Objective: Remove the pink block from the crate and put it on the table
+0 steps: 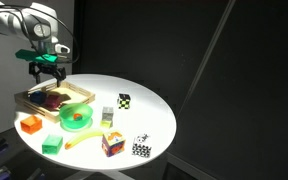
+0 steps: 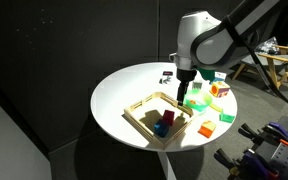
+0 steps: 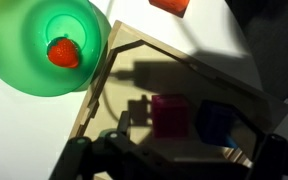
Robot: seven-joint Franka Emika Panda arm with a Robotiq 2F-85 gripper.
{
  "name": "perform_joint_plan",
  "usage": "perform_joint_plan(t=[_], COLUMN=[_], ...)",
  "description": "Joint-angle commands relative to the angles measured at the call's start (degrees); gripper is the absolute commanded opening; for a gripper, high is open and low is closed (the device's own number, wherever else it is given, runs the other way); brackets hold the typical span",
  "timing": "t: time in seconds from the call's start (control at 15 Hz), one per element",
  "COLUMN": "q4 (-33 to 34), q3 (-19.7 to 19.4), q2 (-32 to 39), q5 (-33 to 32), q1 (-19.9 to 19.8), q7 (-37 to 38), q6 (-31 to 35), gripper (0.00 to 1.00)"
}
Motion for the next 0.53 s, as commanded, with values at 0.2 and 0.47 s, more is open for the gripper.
perform_joint_plan(t=[0.2,0.47], q4=[3.5,4.9], q3=[0.1,-0.3], q2=[3.9,6.3], q5=[-1.1,-2.1], q1=[0.1,0.3], q7=[1.1,1.6], q6=[2.3,4.0], gripper=[1.00,1.00])
